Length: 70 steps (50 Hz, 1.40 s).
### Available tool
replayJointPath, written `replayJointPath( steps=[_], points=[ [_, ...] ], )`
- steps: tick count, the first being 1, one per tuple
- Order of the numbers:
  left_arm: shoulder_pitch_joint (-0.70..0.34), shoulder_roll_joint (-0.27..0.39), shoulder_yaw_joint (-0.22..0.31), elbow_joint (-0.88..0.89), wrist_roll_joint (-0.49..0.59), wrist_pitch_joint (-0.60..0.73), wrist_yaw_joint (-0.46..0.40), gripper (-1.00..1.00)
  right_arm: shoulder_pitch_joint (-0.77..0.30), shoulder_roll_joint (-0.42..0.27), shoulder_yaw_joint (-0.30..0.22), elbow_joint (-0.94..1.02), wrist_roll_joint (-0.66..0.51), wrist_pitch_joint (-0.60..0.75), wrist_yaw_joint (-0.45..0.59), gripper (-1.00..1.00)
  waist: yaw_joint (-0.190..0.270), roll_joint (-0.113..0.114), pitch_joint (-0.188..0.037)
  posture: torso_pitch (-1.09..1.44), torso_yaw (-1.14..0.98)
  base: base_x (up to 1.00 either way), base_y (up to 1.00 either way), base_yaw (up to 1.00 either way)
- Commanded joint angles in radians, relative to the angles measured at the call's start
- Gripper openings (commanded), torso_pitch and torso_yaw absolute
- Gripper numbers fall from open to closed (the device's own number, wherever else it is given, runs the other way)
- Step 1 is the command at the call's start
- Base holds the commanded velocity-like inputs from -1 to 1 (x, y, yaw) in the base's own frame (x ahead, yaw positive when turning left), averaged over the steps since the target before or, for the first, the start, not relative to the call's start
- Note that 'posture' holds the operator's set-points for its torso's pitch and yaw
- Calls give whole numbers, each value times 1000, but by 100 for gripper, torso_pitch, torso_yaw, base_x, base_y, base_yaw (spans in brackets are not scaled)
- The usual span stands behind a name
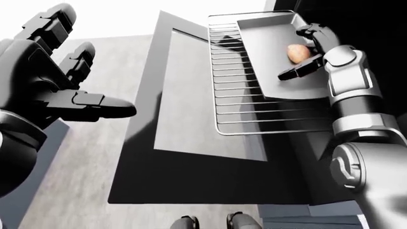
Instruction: Pick the sweet potato from the oven and place it on the plate on the counter.
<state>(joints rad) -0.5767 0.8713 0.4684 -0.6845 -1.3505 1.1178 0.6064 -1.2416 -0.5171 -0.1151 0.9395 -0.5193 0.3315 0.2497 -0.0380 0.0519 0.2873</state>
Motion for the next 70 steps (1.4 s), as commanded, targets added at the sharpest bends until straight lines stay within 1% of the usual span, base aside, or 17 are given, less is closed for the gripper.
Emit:
replayJointPath(
  steps=[1, 12, 17, 20, 23, 25, 29, 31, 32, 33, 34, 41, 51, 56, 59, 62, 70],
  points=[
    [-15, 18, 29, -8, 10, -30, -1, 100, -19, -6, 1, -15, -1, -12, -2, 23, 1, 1, -31, 39, 0, 0, 0, 0],
    [-6, 17, 35, -12, 13, -33, -6, 100, -10, 7, 18, -12, -24, -23, -9, -2, 1, -9, -36, 39, 0, 0, 0, 0],
    [-5, 27, 40, -12, -2, -34, 1, 100, -13, 19, 25, 2, -46, -38, -13, -6, 0, -11, -38, 39, 0, 0, 0, 0],
    [2, 29, 43, -12, -2, -39, -2, 100, -9, 22, 36, 9, -73, -54, -16, -12, 0, -12, -40, 39, 0, 0, 0, 0],
    [8, 30, 45, -11, 4, -44, -10, 100, -3, 23, 39, 0, -98, -57, -11, -30, 1, -13, -41, 39, 0, 0, 0, 0],
    [10, 29, 46, -11, 9, -46, -14, 100, 5, 25, 49, -4, -124, -67, -11, -46, 1, -14, -43, 39, 0, 0, 0, 0],
    [7, 32, 48, -8, 10, -45, -18, 100, 8, 30, 53, 10, -163, -92, -17, -62, 1, -16, -45, 39, 0, 0, 0, 0],
    [7, 34, 49, -7, 8, -45, -18, 100, 6, 30, 60, 5, -190, -97, -12, -80, 2, -17, -46, 39, 0, 0, 0, 0],
    [7, 35, 50, -7, 7, -45, -18, 100, 5, 31, 58, 0, -197, -97, -8, -84, 1, -18, -46, 39, 0, 0, 0, 0],
    [6, 37, 52, -7, 2, -45, -15, 100, 1, 31, 60, -5, -208, -97, -3, -95, 1, -18, -46, 39, 0, 0, 0, 0],
    [4, 40, 53, -8, -5, -44, -11, 100, -5, 33, 58, -10, -214, -97, 0, -100, 1, -19, -47, 39, 0, 0, 0, 0],
    [5, 47, 51, -7, -17, -55, 1, 100, -50, 48, 52, -87, -238, -88, 43, -100, 3, -16, -39, 39, 0, 0, 0, 0],
    [10, 52, 51, -12, -22, -61, 10, 100, -83, 65, 45, -144, -250, -91, 75, -100, 1, -1, -14, 39, 0, 0, 0, 0],
    [11, 53, 47, -18, -25, -58, 9, 100, -102, 77, 50, -199, -256, -71, 110, -100, -1, 4, -8, 37, 0, 0, 0, 0],
    [3, 58, 47, -17, -36, -54, 16, 100, -110, 86, 56, -210, -265, -74, 119, -100, -2, 8, -12, 34, 0, 0, 0, 0],
    [0, 65, 47, -14, -44, -55, 20, 100, -124, 102, 59, -226, -271, -69, 134, -100, -4, 10, -21, 31, 0, 0, 0, 0],
    [-16, 100, 52, 4, -82, -65, 35, 100, -165, 126, 68, -311, -297, -42, 203, -100, -9, 16, -61, 23, 0, 0, 0, 0]
  ],
)
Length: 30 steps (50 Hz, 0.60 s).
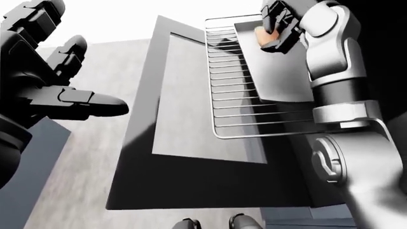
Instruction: Pick the sweet potato from the oven and place it on the plate on the counter.
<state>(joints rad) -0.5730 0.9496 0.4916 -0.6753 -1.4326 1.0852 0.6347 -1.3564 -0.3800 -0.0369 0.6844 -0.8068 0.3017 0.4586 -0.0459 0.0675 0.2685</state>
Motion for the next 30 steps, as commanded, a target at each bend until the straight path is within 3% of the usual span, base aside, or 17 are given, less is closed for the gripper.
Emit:
replayJointPath(
  steps=[1, 23, 30],
  points=[
    [-18, 25, 29, -7, -2, -35, 6, 100, -55, -9, -11, -69, -12, -7, 4, -100, -1, 1, -49, 22, 0, 0, 0, 0],
    [7, 72, 47, -4, -59, -81, 32, 100, -82, 41, -10, -245, -21, 54, 107, -100, 8, 12, -197, 0, 0, 0, 0, 0],
    [10, 74, 45, 2, -50, -90, 23, 100, -80, 48, -9, -270, -18, 57, 116, -100, 12, 15, -210, 0, 0, 0, 0, 0]
  ],
)
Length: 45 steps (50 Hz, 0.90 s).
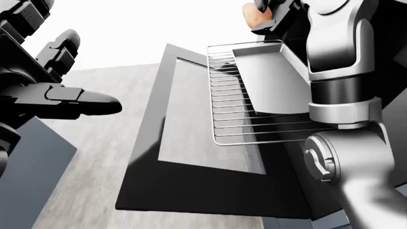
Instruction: Pick the sweet potato from the oven and place it on the plate on the counter.
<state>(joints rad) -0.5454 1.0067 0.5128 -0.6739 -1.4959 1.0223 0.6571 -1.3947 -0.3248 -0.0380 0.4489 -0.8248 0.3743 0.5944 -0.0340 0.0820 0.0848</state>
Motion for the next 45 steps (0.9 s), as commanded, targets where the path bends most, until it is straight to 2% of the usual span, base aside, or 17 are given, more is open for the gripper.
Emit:
replayJointPath(
  steps=[1, 5, 6, 8, 12, 15, 21, 23, 24, 28, 34, 40, 41, 42, 43, 44, 45],
  points=[
    [-17, 17, 24, 1, 15, -27, -2, 100, -43, -7, -7, -39, 0, -14, -17, -100, 0, 1, -27, 0, 0, 0, 0, 0],
    [-19, 18, 28, 4, 9, -29, 0, 100, -36, 0, -4, -51, 3, -19, -13, -100, 0, 2, -28, 0, 0, 0, 0, 0],
    [-21, 20, 29, 7, 6, -31, 2, 100, -32, 1, -4, -55, 5, -22, -11, -100, 5, 2, -49, 0, 0, -6, 0, 0],
    [-23, 24, 30, 11, -3, -35, 5, 100, -27, 3, -4, -61, 7, -26, -9, -100, 8, -4, -53, 0, 0, -14, 6, 0],
    [-28, 39, 30, 17, -16, -39, 10, 100, -25, 5, -4, -68, 6, -25, -5, -100, 23, -61, -71, 0, 0, -44, 24, 0],
    [-27, 53, 35, 20, -32, -44, 16, 100, -33, 4, -3, -82, 3, -16, 9, -100, 37, -69, -70, 0, 0, -59, 31, 0],
    [-18, 68, 42, 17, -51, -56, 24, 100, -32, 4, -4, -88, 0, -19, 12, -100, 59, -29, -54, 0, 0, -63, 37, 0],
    [-11, 69, 44, 15, -50, -60, 22, 100, -31, 1, -4, -90, 0, -21, 14, -100, 61, 16, -53, 0, 0, -63, 38, 0],
    [-8, 69, 45, 15, -49, -62, 20, 100, -31, -3, -4, -93, -3, -20, 21, -100, 61, 62, -60, 0, 0, -67, 38, 0],
    [-5, 64, 38, 9, -42, -66, 20, 100, -27, -12, -7, -110, -8, -18, 34, -100, 68, 58, -70, 0, 0, -82, 44, 0],
    [-7, 62, 36, 5, -46, -64, 25, 100, -23, -20, -14, -125, -11, -12, 47, -100, 48, 24, -59, 0, 0, -93, 45, 0],
    [-12, 61, 29, 3, -47, -66, 28, 100, -19, -27, -17, -154, -10, 1, 66, -100, 18, -1, -17, 0, 0, -93, 45, 0],
    [-13, 61, 29, 2, -49, -65, 30, 100, -18, -28, -18, -158, -9, 3, 69, -100, 12, -29, -20, 0, 0, -94, 45, 0],
    [-13, 61, 29, -1, -51, -65, 31, 100, -18, -30, -22, -165, -6, 7, 72, -100, 5, -96, -56, 0, 0, -93, 45, 0],
    [-10, 56, 26, -6, -47, -65, 31, 100, -13, -31, -23, -178, -4, 13, 78, -100, -13, -48, -29, 0, 0, -93, 46, 0],
    [-10, 50, 18, -9, -39, -64, 29, 100, -2, -33, -24, -190, -3, 15, 82, -100, 10, -86, -79, 0, 0, -93, 45, 0],
    [-13, 47, 16, -10, -37, -63, 30, 100, 1, -34, -25, -197, -1, 20, 86, -100, 8, -99, -90, 0, 0, -93, 44, 0]
  ],
)
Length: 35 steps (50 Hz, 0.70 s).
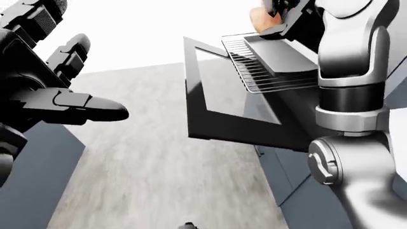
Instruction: Pick the sweet potato from the oven and place it on the plate on the counter.
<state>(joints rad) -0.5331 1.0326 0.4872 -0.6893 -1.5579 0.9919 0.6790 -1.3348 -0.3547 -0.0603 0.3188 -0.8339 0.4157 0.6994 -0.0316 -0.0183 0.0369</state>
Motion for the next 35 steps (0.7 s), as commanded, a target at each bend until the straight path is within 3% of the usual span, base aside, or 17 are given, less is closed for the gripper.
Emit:
replayJointPath(
  steps=[1, 2, 4, 7, 8, 9, 10, 11, 14, 22, 24, 25, 26, 27, 29, 30, 35],
  points=[
    [-29, 17, 37, 4, 25, -31, 10, 100, -55, -3, -11, -79, 15, -6, -15, -100, 12, -5, -29, 0, 0, -94, 21, 0],
    [-32, 13, 32, 1, 29, -29, 11, 100, -51, -3, -16, -98, 23, 10, -8, -100, 24, 5, -26, 0, 0, -93, 1, 0],
    [-39, 5, 24, -1, 34, -24, 13, 100, -33, 0, -28, -131, 49, 44, -5, -100, 33, 51, -18, 0, 0, -56, 0, 0],
    [-53, -3, 13, -1, 40, -16, 16, 100, -13, -9, -34, -185, 81, 77, 4, -100, 9, 106, 63, 0, 0, -8, 0, -42],
    [-58, -5, 10, -3, 39, -13, 19, 100, -13, -12, -32, -204, 86, 93, 8, -100, 11, 128, 69, 0, 0, 0, 0, -100],
    [-60, -7, 9, -6, 39, -10, 19, 100, -14, -15, -30, -218, 90, 107, 12, -100, 11, 172, 45, 0, 0, 0, 0, -100],
    [-61, -10, 8, -10, 39, -7, 20, 100, -12, -18, -28, -233, 96, 115, 16, -100, 3, 150, 75, 0, 0, 0, 0, -100],
    [-61, -13, 9, -12, 38, -5, 21, 100, -10, -20, -26, -250, 100, 127, 25, -100, 12, 133, 71, 0, 0, 0, 0, -100],
    [-60, -16, 13, -14, 36, -2, 22, 100, -2, -28, -24, -296, 109, 158, 55, -100, -8, 117, 37, 0, 0, 0, 0, -100],
    [-72, -7, 13, -11, 22, -2, 29, 100, 21, -41, -34, -333, 139, 186, 50, -100, -4, 47, 35, 0, 0, 0, 0, -100],
    [-73, -3, 13, -12, 15, -4, 33, 100, 24, -42, -30, -348, 143, 194, 54, -100, -6, 14, 27, 0, 0, 0, 0, -100],
    [-74, -1, 12, -10, 16, -5, 32, 100, 24, -45, -30, -352, 144, 197, 57, -100, -13, -24, 14, 0, 0, 0, 0, -100],
    [-76, 1, 10, -8, 16, -6, 32, 100, 23, -47, -32, -351, 148, 197, 55, -100, -6, -33, -5, 0, 0, 0, 0, -100],
    [-79, 3, 9, -6, 15, -7, 32, 100, 24, -50, -34, -353, 152, 196, 54, -100, -7, -2, 11, 0, 0, 0, 0, -100],
    [-85, 7, 4, -3, 14, -8, 33, 100, 27, -53, -34, -355, 155, 196, 52, -100, -14, 27, 2, 0, 0, 0, 0, -100],
    [-88, 9, 2, -2, 13, -8, 34, 100, 28, -55, -34, -353, 157, 195, 50, -100, -12, 43, 8, 0, 0, 0, 0, -100],
    [-90, 6, -2, -2, 19, -11, 33, 100, 27, -54, -30, -359, 160, 201, 50, -100, 5, 86, 45, 0, 0, 0, 0, -100]
  ],
)
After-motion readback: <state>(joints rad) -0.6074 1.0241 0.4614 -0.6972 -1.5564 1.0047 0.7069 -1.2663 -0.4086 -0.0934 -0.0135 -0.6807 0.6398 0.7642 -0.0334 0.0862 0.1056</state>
